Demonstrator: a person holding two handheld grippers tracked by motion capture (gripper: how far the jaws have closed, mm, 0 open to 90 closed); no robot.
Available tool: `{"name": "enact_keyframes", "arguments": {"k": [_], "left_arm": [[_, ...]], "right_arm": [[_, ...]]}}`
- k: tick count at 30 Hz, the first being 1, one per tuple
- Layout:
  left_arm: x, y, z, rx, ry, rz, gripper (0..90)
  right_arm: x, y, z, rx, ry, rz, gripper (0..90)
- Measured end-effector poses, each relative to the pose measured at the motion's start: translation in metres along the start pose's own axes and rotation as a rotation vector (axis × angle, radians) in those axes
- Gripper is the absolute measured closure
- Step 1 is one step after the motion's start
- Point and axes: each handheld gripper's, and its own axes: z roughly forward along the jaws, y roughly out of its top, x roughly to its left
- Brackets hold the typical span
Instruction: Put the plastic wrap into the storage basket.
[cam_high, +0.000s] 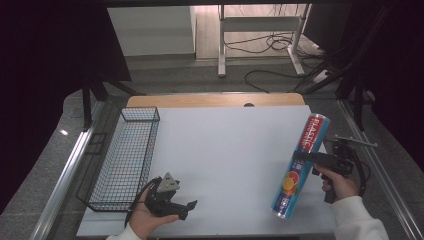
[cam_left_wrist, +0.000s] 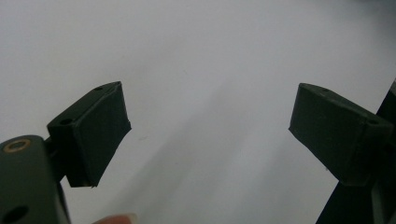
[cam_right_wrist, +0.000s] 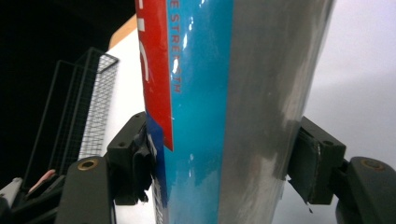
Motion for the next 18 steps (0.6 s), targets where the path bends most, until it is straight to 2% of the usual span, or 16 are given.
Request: {"name": "enact_keyframes", "arguments": {"k": [4,5,6,8,9,10,11,12,15,18], "left_arm": [[0.002,0.001,-0.002,-0.013,-0.012,-0.014,11.7],[0.003,0.003,-0.004,-0.026,-0.035,-0.032,11.9],[0.003,0.003,-0.004,-0.026,-0.035,-0.032,12.0],[0.006,0.007,-0.008,-0.054,-0.077,-0.063,12.3],[0.006,0.007,-0.008,-0.054,-0.077,-0.063,12.6],[0.007,0.008,-0.009,-0.067,-0.095,-0.076,12.6],[0.009,0.01,-0.011,-0.075,-0.112,-0.084,13.2],[0.01,0.011,-0.011,-0.085,-0.13,-0.097,13.2],[0.014,0.016,-0.013,-0.105,-0.169,-0.127,13.8],[0.018,0.021,-0.012,-0.114,-0.214,-0.151,13.9]], "right_arm": [[0.011,-0.002,0.007,0.005,0.029,-0.018,32.1],[0.018,-0.005,0.014,0.013,0.045,-0.039,32.1],[0.018,-0.005,0.014,0.013,0.045,-0.039,32.1],[0.029,-0.008,0.028,0.035,0.069,-0.072,32.1],[0.029,-0.008,0.028,0.035,0.069,-0.072,32.1],[0.031,-0.009,0.032,0.039,0.077,-0.084,32.1],[0.038,-0.012,0.043,0.056,0.101,-0.109,32.1],[0.038,-0.012,0.043,0.056,0.101,-0.109,32.1],[0.051,-0.017,0.062,0.079,0.144,-0.144,32.1],[0.056,-0.019,0.072,0.095,0.162,-0.161,32.1]]}}
